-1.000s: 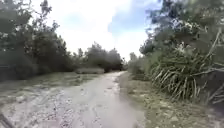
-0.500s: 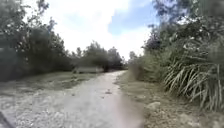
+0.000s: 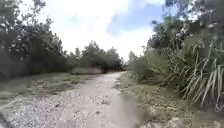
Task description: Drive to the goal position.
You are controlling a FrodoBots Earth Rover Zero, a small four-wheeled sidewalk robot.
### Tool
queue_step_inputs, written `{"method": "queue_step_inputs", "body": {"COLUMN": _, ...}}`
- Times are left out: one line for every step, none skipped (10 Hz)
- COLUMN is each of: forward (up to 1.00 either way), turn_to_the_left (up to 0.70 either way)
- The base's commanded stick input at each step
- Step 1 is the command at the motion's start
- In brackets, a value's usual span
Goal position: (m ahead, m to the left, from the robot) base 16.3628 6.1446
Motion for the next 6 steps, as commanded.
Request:
{"method": "queue_step_inputs", "body": {"forward": 1.0, "turn_to_the_left": 0.27}}
{"method": "queue_step_inputs", "body": {"forward": 1.0, "turn_to_the_left": 0.27}}
{"method": "queue_step_inputs", "body": {"forward": 1.0, "turn_to_the_left": 0.27}}
{"method": "queue_step_inputs", "body": {"forward": 1.0, "turn_to_the_left": 0.27}}
{"method": "queue_step_inputs", "body": {"forward": 1.0, "turn_to_the_left": 0.27}}
{"method": "queue_step_inputs", "body": {"forward": 1.0, "turn_to_the_left": 0.27}}
